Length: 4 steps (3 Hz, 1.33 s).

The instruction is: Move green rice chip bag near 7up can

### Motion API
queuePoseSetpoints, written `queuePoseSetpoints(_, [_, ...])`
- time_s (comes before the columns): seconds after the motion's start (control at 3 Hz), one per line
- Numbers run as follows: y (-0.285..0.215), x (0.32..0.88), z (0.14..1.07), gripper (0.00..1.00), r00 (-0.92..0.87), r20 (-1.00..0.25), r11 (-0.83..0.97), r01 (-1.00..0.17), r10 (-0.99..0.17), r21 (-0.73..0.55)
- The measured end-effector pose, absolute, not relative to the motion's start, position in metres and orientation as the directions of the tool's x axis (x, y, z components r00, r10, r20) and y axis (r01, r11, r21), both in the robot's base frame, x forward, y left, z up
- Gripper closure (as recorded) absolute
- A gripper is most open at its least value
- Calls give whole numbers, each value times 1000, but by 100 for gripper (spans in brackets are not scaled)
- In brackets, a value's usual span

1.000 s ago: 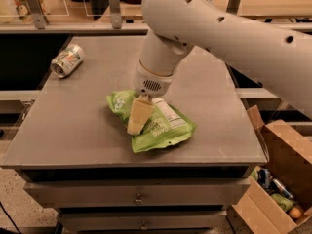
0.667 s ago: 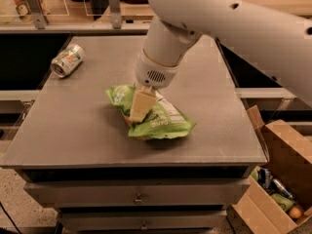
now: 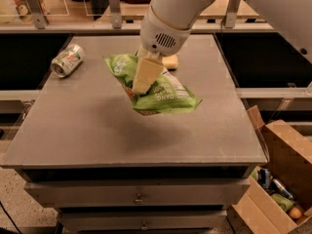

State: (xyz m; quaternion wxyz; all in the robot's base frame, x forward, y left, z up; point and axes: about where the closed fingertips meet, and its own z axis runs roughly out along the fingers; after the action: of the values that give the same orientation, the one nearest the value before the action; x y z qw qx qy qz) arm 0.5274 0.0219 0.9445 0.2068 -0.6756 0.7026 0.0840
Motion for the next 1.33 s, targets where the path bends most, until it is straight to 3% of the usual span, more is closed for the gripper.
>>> queuePoseSetpoints(0.33, [22, 527, 944, 100, -1, -404, 73, -984, -915, -161])
queuePoseSetpoints(1.33, [91, 573, 961, 100, 28, -413, 55, -981, -910, -187])
